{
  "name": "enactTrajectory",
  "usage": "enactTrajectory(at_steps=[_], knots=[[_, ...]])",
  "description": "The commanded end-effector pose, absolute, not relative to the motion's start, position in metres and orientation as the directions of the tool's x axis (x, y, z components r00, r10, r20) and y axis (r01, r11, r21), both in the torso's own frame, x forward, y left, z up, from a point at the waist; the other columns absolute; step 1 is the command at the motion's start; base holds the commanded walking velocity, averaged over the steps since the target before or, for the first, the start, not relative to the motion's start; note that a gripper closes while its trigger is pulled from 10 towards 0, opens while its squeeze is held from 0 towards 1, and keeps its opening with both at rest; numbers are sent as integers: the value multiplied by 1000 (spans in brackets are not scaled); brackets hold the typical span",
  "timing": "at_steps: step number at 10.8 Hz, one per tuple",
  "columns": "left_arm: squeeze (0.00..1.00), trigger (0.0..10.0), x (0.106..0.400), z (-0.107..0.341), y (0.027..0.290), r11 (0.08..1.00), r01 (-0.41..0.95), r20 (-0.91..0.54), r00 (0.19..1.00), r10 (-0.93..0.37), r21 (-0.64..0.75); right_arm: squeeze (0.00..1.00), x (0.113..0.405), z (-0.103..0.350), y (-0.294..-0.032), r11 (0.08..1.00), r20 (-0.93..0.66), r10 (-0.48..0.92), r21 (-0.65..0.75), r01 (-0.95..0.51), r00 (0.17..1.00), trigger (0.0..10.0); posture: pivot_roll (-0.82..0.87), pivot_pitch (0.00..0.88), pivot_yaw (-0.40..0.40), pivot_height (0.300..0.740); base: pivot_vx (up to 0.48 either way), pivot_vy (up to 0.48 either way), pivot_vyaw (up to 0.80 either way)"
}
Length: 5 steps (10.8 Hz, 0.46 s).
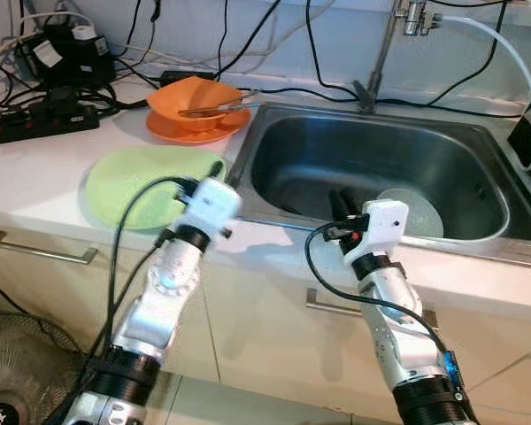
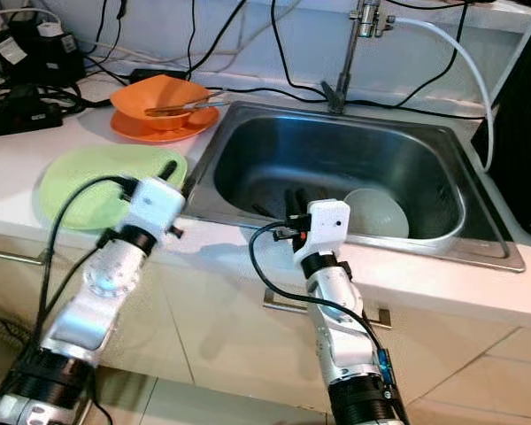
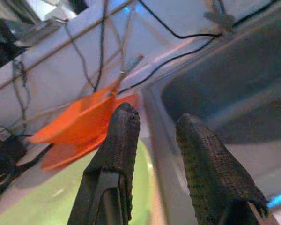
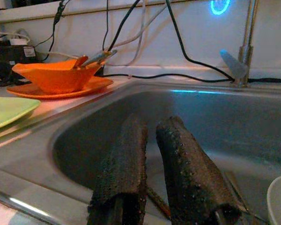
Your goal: Kitchen organization
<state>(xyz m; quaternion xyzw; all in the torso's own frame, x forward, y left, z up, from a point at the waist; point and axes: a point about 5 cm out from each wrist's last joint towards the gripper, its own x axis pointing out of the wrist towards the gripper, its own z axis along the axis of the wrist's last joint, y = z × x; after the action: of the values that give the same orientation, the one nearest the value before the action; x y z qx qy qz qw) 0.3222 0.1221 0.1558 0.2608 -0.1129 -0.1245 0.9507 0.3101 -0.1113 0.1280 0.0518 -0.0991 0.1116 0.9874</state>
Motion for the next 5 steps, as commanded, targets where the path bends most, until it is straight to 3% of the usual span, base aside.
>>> enactTrajectory(at_steps=[1, 2, 3, 5], knots=[[1000, 10000, 319, 157, 119, 821, 183, 161, 936, -315, 540, 0, 311, 130, -110, 969, 203, 214, 76, -234, 955, 10000, 178, 6, -7, 740, 0, 0, 0], [1000, 10000, 317, 159, 120, 795, 161, 165, 936, -311, 585, 0, 311, 130, -108, 968, 200, 217, 79, -237, 955, 10000, 182, 7, -8, 740, 0, 0, 0], [0, 10000, 319, 163, 123, 740, 143, 137, 943, -304, 657, 0, 312, 128, -107, 968, 191, 218, 80, -237, 957, 10000, 187, 11, -9, 740, 0, 0, 0], [0, 10000, 320, 179, 127, 597, 151, 64, 944, -323, 788, 0, 312, 127, -106, 967, 182, 221, 85, -239, 958, 10000, 199, 13, -12, 740, 0, 0, 0]])
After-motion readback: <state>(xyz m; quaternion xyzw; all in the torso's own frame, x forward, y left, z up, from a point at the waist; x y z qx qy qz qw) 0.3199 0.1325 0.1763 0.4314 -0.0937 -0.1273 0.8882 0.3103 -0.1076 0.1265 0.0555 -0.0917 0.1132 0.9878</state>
